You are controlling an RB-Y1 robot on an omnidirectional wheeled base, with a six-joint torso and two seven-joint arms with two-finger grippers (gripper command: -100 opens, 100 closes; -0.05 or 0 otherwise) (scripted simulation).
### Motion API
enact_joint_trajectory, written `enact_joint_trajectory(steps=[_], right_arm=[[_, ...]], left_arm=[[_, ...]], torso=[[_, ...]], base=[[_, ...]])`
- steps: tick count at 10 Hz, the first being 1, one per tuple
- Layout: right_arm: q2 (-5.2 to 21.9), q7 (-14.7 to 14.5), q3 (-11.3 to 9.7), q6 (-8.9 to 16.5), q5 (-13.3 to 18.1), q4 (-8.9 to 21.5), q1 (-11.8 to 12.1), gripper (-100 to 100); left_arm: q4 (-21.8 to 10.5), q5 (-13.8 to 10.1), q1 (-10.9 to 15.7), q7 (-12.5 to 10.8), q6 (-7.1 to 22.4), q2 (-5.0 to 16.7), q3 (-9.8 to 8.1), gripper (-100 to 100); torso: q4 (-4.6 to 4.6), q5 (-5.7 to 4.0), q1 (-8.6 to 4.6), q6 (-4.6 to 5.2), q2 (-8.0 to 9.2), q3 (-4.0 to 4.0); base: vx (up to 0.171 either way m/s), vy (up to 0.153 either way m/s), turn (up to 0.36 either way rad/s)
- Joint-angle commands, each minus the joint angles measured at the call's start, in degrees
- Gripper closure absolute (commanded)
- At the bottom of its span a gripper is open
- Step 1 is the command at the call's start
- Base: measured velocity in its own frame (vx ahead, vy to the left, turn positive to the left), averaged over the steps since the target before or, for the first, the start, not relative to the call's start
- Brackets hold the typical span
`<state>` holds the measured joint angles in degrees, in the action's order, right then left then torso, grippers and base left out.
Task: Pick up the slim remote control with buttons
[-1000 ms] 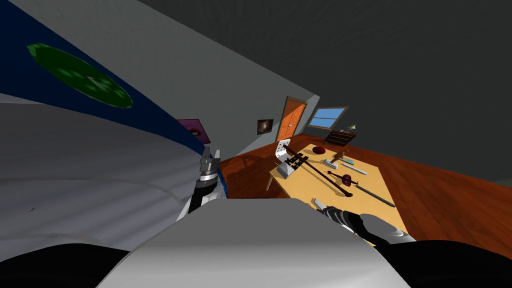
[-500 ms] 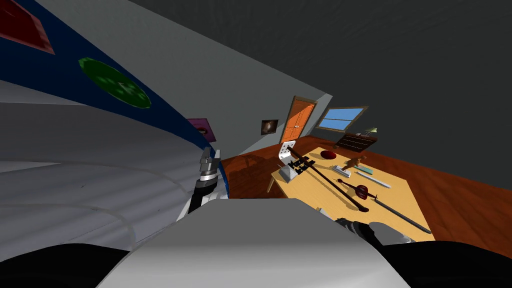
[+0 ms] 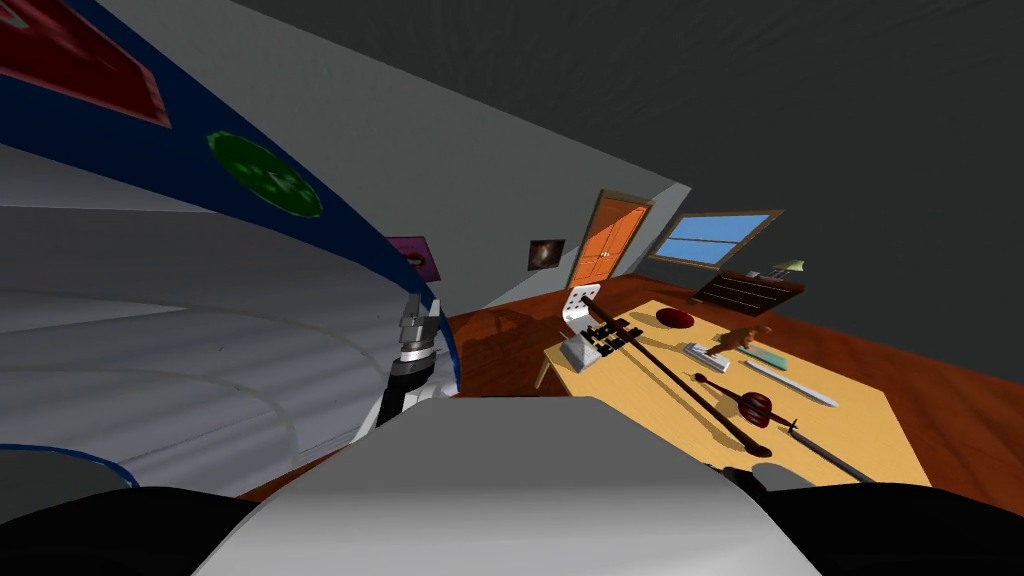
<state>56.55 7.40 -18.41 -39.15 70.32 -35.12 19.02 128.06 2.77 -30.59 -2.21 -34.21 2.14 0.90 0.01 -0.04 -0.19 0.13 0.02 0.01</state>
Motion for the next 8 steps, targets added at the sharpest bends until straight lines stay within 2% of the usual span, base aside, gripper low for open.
enact_joint_trajectory(steps=[1,5,6,7,8], right_arm=[[-0.4,-0.6,-0.4,-1.0,1.0,1.9,-0.1,-100],[-1.5,-0.7,-1.5,-2.1,2.9,4.5,-0.3,-100],[-1.4,-0.6,-1.3,-1.7,2.6,3.9,-0.3,-100],[-1.5,-0.6,-1.4,-1.8,2.6,4.1,-0.3,0],[-2.9,-0.3,-1.5,-1.0,1.8,5.6,-0.4,-100]], left_arm=[[0.0,0.0,0.0,0.0,0.0,0.0,0.0,0],[0.0,0.0,0.0,0.0,0.0,0.0,0.0,0],[0.0,0.0,0.0,0.0,0.0,0.0,0.0,0],[0.0,0.0,0.0,0.0,0.0,0.0,0.0,0],[0.0,0.0,0.0,0.0,0.0,0.0,0.0,0]], torso=[[0.0,0.0,0.0,0.0,0.0,0.0],[0.0,0.03,0.12,0.0,0.01,0.01],[0.0,0.03,0.12,-0.01,0.02,0.01],[0.0,0.04,0.15,0.01,0.02,0.01],[0.0,0.05,0.19,0.0,0.01,0.01]], base=[[0.0,-0.03,0.069],[0.0,-0.025,0.08],[-0.002,-0.011,0.018],[0.0,0.0,0.0],[-0.062,-0.018,0.253]])
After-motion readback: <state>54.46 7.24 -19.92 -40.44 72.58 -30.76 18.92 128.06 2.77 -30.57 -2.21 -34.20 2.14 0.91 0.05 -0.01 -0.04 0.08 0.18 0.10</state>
